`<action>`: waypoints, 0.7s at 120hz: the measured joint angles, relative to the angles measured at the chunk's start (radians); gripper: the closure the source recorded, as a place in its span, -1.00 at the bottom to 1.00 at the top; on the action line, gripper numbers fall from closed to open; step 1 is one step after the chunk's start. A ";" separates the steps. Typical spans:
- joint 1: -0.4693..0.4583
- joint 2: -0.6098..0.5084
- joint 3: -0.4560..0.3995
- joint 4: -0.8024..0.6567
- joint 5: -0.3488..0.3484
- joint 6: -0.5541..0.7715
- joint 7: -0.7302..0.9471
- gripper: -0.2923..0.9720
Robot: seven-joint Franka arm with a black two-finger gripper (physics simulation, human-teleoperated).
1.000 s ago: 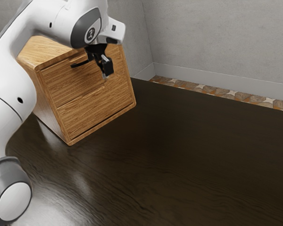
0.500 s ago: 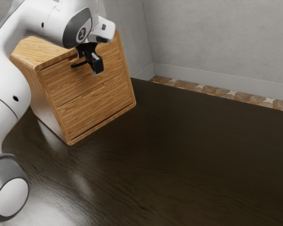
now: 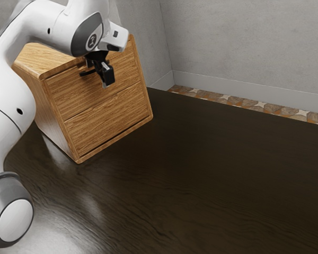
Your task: Pull the drawer handle with one arm to open the drawer
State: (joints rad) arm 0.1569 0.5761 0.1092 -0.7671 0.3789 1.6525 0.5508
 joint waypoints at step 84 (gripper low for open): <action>-0.007 -0.002 -0.004 -0.002 -0.049 -0.021 -0.008 -0.24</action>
State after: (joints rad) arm 0.1502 0.5736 0.1056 -0.7689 0.3297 1.6319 0.5433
